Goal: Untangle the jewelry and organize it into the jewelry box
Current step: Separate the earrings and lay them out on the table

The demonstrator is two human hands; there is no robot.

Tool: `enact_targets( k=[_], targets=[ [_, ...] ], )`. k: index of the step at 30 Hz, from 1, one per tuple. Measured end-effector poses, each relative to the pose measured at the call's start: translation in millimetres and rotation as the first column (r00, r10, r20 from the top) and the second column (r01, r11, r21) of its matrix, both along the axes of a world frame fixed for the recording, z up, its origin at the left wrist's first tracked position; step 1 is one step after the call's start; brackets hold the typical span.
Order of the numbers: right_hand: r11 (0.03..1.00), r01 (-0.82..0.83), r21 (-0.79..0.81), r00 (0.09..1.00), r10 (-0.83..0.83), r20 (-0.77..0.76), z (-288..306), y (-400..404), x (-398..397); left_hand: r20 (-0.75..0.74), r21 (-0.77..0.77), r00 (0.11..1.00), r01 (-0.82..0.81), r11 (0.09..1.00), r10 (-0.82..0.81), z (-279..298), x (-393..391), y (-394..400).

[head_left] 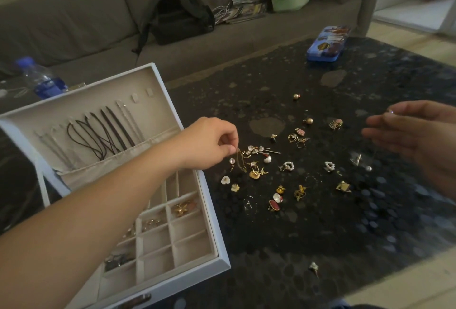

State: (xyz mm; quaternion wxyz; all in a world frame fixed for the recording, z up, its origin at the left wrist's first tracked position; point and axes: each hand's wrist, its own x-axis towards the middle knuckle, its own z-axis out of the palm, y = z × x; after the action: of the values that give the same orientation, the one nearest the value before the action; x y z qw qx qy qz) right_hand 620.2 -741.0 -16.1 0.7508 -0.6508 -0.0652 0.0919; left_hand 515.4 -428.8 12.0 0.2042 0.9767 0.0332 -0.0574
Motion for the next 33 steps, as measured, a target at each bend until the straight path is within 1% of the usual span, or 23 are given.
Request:
enact_targets(
  k=[3, 6, 9, 12, 14, 16, 18, 22, 24, 26, 27, 30, 33],
  targets=[
    [1.0, 0.008, -0.009, 1.0, -0.008, 0.014, 1, 1, -1, -0.022, -0.202, 0.998, -0.066, 0.977, 0.063, 4, -3, 2],
    [1.0, 0.01, 0.01, 0.999, -0.01, 0.032, 0, 1, -1, -0.065, -0.373, 0.991, -0.135, 0.918, 0.119, 8, -4, 2],
    [1.0, -0.01, 0.016, 1.0, 0.009, 0.028, 0, 1, -1, -0.12, -0.571, 0.98, -0.197, 0.797, 0.156, 12, -6, 1],
    [1.0, -0.006, 0.011, 0.999, 0.005, 0.036, -1, 1, 0, -0.138, -0.719, 0.978, -0.21, 0.663, 0.159, 13, -10, -1],
    [1.0, -0.006, 0.025, 0.999, 0.005, 0.036, -2, 1, 1, -0.132, -0.786, 0.98, -0.193, 0.588, 0.146, 12, -12, -2],
    [1.0, -0.005, 0.028, 0.999, 0.004, 0.034, -3, 1, 1, -0.119, -0.83, 0.985, -0.169, 0.531, 0.129, 10, -14, -2],
    [0.999, -0.019, 0.046, 1.0, 0.018, 0.024, -3, 2, 1, -0.113, -0.855, 0.988, -0.151, 0.496, 0.106, 9, -15, -2],
    [1.0, -0.022, 0.022, 0.999, 0.021, 0.044, 1, 3, -1, -0.145, -0.882, 0.989, -0.142, 0.449, 0.027, 10, -18, -3],
    [0.999, -0.028, 0.02, 0.998, 0.027, 0.061, 0, 3, -1, -0.159, -0.882, 0.987, -0.14, 0.45, -0.004, 11, -19, -4],
    [1.0, -0.017, 0.026, 0.998, 0.015, 0.064, -1, 3, -1, -0.148, -0.868, 0.989, -0.119, 0.481, -0.023, 12, -20, -5],
    [0.999, -0.021, 0.028, 0.998, 0.02, 0.058, -1, 3, -1, -0.137, -0.853, 0.99, -0.105, 0.511, -0.025, 12, -21, -5],
    [0.998, -0.036, 0.045, 0.999, 0.034, 0.042, -1, 3, -1, -0.108, -0.762, 0.994, -0.067, 0.644, -0.025, 11, -21, -6],
    [0.999, -0.032, 0.014, 0.999, 0.031, 0.044, 1, 2, -3, -0.106, -0.685, 0.994, -0.054, 0.727, -0.026, 10, -22, -6]
  ],
)
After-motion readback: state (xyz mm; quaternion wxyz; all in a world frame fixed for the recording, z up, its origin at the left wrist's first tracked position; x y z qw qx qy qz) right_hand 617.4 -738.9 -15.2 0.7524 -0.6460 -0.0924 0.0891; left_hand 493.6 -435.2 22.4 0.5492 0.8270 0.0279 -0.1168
